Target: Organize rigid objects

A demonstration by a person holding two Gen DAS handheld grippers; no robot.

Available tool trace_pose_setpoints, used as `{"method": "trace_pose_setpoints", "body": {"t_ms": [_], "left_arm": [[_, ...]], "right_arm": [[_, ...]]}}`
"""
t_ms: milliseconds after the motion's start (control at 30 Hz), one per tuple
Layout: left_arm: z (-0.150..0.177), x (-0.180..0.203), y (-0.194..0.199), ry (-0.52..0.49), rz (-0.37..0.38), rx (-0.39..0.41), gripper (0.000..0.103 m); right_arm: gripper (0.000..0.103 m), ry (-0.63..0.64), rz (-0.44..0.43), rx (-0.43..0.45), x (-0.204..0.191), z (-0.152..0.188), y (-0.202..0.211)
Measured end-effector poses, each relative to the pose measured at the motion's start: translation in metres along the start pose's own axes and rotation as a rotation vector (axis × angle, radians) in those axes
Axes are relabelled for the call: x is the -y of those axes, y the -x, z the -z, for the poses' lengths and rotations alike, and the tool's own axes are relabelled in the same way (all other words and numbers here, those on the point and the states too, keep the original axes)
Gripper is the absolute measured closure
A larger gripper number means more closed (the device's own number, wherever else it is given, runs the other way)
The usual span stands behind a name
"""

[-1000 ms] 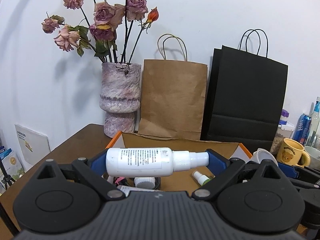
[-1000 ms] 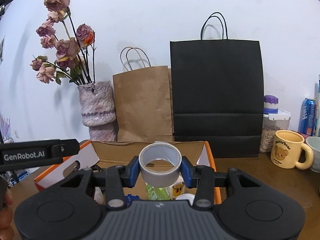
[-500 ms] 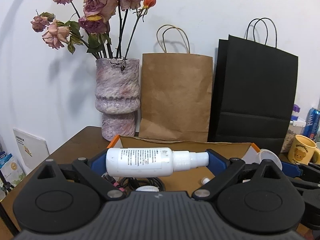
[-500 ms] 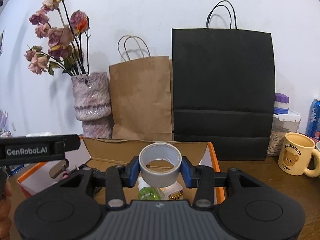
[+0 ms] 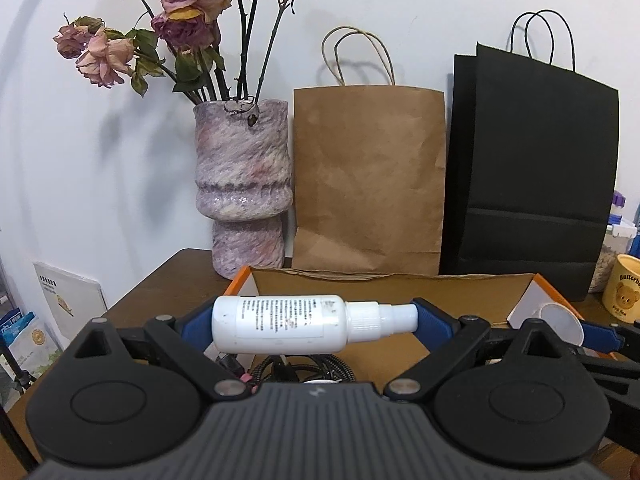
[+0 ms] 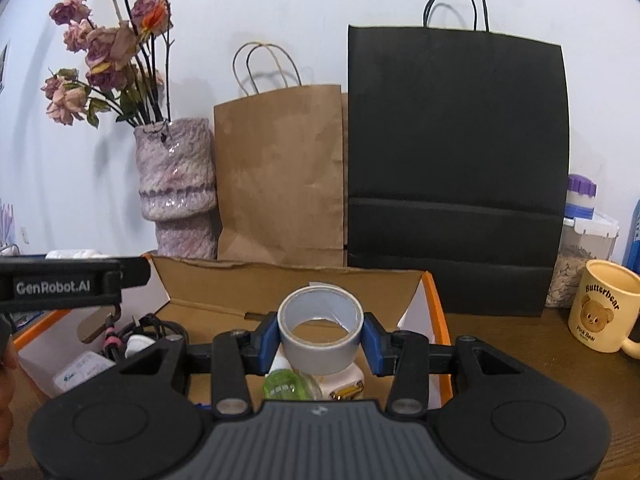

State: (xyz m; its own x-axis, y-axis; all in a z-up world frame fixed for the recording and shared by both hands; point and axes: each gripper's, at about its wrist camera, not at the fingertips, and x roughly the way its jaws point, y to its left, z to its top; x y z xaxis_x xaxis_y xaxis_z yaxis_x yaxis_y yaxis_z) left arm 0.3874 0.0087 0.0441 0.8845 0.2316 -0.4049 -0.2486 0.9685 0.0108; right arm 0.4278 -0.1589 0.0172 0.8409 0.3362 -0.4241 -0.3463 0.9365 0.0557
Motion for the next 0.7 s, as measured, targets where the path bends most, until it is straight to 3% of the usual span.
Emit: {"method": "trace_pose_setpoints", "body": {"t_ms": [233,267,300,367,467,700], "left_arm": [[0.0007,-0.0005,-0.0001,-0.017,-0.020,0.003,0.000],[0.0004,-0.0014,0.0004,-0.017,-0.021,0.006,0.000],[-0.0001,-0.0025,0.0009,-0.015,-0.022,0.009,0.000],[-0.0008,-0.0042,0.0012,-0.008,-0.024,0.009,0.000],[-0.0003,-0.0059,-0.0015,0.004,-0.026,-0.005,0.000],[0.0008,-0.0071,-0.0036,0.010,-0.036,-0.014,0.000]], "right_arm": [[0.059,0.010,0.010,-0.018,-0.0021,0.0033,-0.0002],[0.047,0.007,0.013,-0.019,-0.0014,0.0030,-0.0004],[0.029,0.002,0.017,-0.017,-0.0006,0.0029,-0.0002],[0.007,0.000,0.037,0.001,0.0007,0.0029,0.0019],[0.000,-0.004,0.048,0.018,0.0024,0.0019,0.0040],[0.000,-0.010,0.050,0.003,0.0040,0.0030,0.0009]]}}
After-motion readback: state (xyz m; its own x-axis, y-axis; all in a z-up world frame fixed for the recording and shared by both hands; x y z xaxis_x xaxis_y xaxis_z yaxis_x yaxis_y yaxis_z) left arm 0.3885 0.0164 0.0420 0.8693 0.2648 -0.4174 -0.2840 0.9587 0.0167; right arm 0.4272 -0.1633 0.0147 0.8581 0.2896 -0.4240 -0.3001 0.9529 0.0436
